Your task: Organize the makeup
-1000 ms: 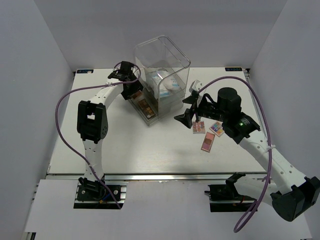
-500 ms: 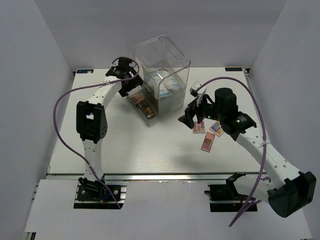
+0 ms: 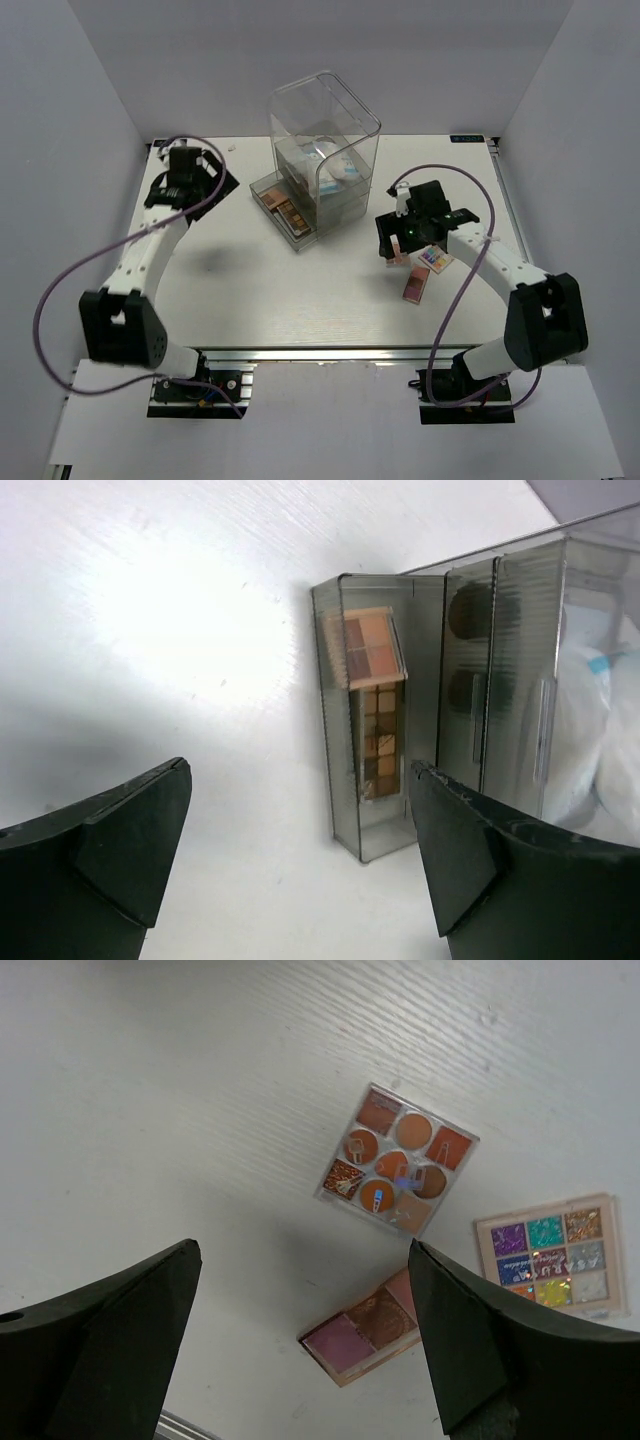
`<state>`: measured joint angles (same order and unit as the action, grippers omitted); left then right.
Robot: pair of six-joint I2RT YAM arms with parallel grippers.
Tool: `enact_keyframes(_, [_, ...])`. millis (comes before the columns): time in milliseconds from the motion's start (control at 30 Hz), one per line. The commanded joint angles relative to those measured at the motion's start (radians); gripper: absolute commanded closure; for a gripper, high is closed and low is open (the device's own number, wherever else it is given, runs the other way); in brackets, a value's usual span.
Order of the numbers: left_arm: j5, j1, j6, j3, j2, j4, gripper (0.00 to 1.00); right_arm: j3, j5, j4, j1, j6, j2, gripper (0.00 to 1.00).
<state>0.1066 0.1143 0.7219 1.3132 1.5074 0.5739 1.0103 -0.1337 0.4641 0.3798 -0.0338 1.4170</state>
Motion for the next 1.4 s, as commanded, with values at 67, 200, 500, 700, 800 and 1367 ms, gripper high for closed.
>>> enact_keyframes(67, [-0.030, -0.011, 0.013, -0.240, -0.235, -0.081, 0.02, 0.049, 0.131, -0.044, -0.001, 0.133, 0.114, 0.11])
enact_keyframes(200, [-0.015, -0.015, 0.046, -0.341, -0.329, -0.072, 0.02, 0.097, 0.184, -0.027, 0.001, 0.175, 0.239, 0.11])
enact_keyframes(500, [0.010, -0.018, 0.063, -0.422, -0.415, -0.045, 0.02, 0.129, 0.267, -0.051, 0.001, 0.170, 0.342, 0.11])
enact_keyframes(700, [0.024, -0.021, 0.065, -0.422, -0.429, -0.032, 0.02, 0.142, 0.260, -0.053, 0.001, 0.181, 0.378, 0.11])
enact_keyframes(800, [0.027, -0.021, 0.065, -0.419, -0.429, -0.028, 0.02, 0.142, 0.249, -0.053, -0.001, 0.180, 0.393, 0.14])
enact_keyframes(1367, [0.038, -0.022, 0.077, -0.450, -0.472, -0.022, 0.02, 0.010, 0.235, -0.197, -0.001, 0.082, 0.188, 0.56])
